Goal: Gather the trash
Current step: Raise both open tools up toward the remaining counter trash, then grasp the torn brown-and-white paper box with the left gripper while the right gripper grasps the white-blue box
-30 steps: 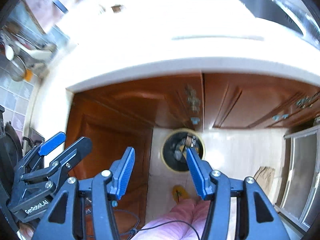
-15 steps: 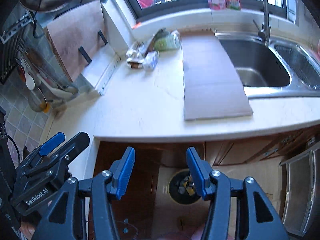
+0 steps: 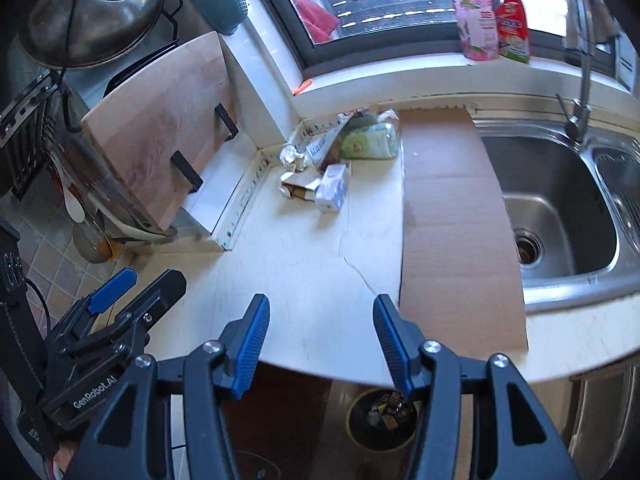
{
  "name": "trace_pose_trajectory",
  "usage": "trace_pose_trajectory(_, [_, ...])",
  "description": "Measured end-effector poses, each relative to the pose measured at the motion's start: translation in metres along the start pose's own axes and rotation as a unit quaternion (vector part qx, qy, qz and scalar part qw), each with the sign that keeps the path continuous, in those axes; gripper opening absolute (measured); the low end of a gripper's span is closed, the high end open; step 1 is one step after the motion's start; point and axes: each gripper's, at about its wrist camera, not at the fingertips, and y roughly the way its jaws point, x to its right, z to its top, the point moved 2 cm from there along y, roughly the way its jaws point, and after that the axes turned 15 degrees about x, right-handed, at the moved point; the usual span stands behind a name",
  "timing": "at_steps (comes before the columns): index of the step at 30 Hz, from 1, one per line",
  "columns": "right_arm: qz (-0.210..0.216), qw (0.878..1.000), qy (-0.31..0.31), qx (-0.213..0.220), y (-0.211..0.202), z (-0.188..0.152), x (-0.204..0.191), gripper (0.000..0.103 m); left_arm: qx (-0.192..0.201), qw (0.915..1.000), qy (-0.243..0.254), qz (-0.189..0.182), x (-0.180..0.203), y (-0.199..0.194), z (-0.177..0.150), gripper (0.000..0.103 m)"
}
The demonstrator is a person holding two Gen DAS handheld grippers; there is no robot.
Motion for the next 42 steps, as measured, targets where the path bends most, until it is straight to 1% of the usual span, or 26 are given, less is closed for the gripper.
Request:
trace_pose_trajectory(3, [0.01,1.0,-0.008,-0.012,0.027,0.022,0.003,0.054,-0.008,0.9998,-0.008,0.019,-0.002,0.031,0.015,0.092])
trace_pose_trajectory(6, [0.02,0.999,-0.018,-0.03,0.062,0.048,0.009,0.054,-0.022,0.999,-0.014,0.036,-0.002,0.065,0.025,0.092])
trace_pose_trajectory(10, [0.027,0.998,-0.027,-0.05,0.107,0.073,0.015,0.054,-0.045,0.9967,-0.018,0.065,-0.005,0.113,0.031,0.09])
trace_pose_trajectory(12, [0.031,0.997,-0.027,-0.06,0.128,0.081,0.015,0.054,-0.063,0.9948,-0.026,0.076,-0.009,0.138,0.03,0.083])
trace_pose_trajectory(16, [0.034,0.996,-0.03,-0.083,0.174,0.091,0.014,0.054,-0.093,0.9911,-0.046,0.083,-0.019,0.181,0.023,0.077])
trace_pose_trajectory(21, [0.034,0.992,-0.024,-0.12,0.237,0.093,0.014,0.054,-0.127,0.9859,-0.068,0.084,-0.029,0.234,0.01,0.063])
trace_pose_trajectory(23, [0.029,0.99,-0.021,-0.137,0.259,0.091,0.015,0.054,-0.134,0.9844,-0.072,0.087,-0.032,0.249,0.006,0.06])
trace_pose_trajectory(27, [0.021,0.984,-0.009,-0.176,0.306,0.081,0.018,0.054,-0.143,0.982,-0.079,0.095,-0.039,0.267,-0.003,0.06])
trace_pose_trajectory(30, [0.015,0.98,0.0,-0.2,0.33,0.071,0.02,0.054,-0.148,0.98,-0.091,0.098,-0.045,0.273,-0.009,0.06])
trace_pose_trajectory(32, [0.011,0.978,0.001,-0.209,0.339,0.066,0.019,0.054,-0.151,0.9787,-0.1,0.097,-0.049,0.275,-0.013,0.06])
trace_pose_trajectory(35, [0.018,0.976,0.01,-0.219,0.348,0.062,0.018,0.054,-0.155,0.9772,-0.109,0.097,-0.054,0.28,-0.016,0.06])
trace_pose_trajectory(37, [0.015,0.975,0.008,-0.222,0.353,0.06,0.018,0.054,-0.158,0.9757,-0.117,0.097,-0.057,0.284,-0.017,0.06])
trace_pose_trajectory(39, [0.013,0.976,0.003,-0.217,0.356,0.061,0.016,0.054,-0.159,0.9742,-0.129,0.095,-0.059,0.286,-0.018,0.06])
trace_pose_trajectory(42, [0.011,0.976,-0.01,-0.216,0.358,0.062,0.015,0.049,-0.162,0.9721,-0.144,0.089,-0.061,0.293,-0.017,0.06])
